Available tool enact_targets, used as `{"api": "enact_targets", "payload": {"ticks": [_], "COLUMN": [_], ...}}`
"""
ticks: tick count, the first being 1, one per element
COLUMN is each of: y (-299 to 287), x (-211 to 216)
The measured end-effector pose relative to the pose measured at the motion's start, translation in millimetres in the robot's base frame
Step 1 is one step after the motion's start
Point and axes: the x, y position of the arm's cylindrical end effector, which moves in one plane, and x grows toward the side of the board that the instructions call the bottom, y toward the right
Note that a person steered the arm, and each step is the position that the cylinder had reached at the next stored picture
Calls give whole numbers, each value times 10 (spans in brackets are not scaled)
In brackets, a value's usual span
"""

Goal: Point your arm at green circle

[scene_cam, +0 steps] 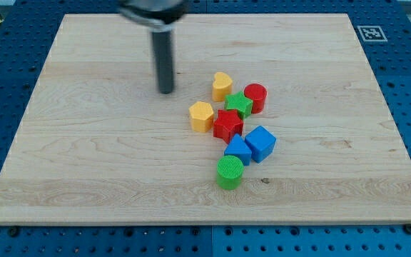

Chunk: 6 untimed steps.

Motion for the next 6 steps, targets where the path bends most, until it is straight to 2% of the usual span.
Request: {"api": "enact_targets", "payload": {"ticks": [1,2,4,6], "y": [-563,-517,535,1607], "x": [387,985,1910,1844]}}
